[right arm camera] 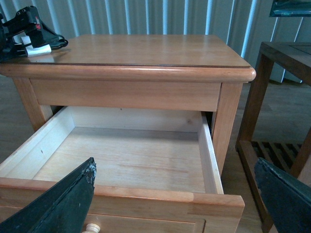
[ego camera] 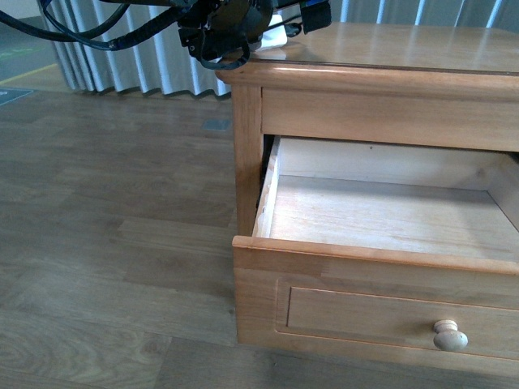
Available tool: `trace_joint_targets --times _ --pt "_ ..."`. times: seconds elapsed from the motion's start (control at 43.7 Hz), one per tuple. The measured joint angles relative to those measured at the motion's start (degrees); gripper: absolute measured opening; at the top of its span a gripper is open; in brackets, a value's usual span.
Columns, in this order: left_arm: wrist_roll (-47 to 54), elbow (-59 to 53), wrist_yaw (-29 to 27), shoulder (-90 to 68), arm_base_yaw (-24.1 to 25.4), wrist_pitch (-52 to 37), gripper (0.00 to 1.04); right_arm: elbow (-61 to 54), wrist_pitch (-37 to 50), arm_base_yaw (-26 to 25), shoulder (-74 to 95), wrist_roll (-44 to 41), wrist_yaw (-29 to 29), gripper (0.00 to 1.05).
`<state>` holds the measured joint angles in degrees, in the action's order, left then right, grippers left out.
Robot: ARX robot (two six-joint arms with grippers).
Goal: Put charger into drawer
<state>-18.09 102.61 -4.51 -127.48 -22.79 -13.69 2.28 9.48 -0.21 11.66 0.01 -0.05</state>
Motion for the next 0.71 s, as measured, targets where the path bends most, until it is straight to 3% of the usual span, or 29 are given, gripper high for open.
trace_joint_targets --times 0.092,0.435,0.503,0.709 --pt "-0.55 2.12 -0.13 -1.16 -0.07 1.29 0.96 0.00 0.00 -0.02 0.00 0.00 0.02 0.96" --pt "-2.49 3.56 -0.59 -2.10 -0.77 1.66 0.31 0.00 0.00 -0.02 -0.02 0.00 0.00 0.96" --pt "-3.32 1.86 -0.33 -1.09 -1.27 0.72 0.25 0.00 0.00 -0.02 0.00 0.00 0.00 0.96" --pt "-4.72 -7.96 1.42 6.01 -5.05 -4.20 0.25 0.00 0.00 -0.02 -0.02 0.00 0.00 0.96"
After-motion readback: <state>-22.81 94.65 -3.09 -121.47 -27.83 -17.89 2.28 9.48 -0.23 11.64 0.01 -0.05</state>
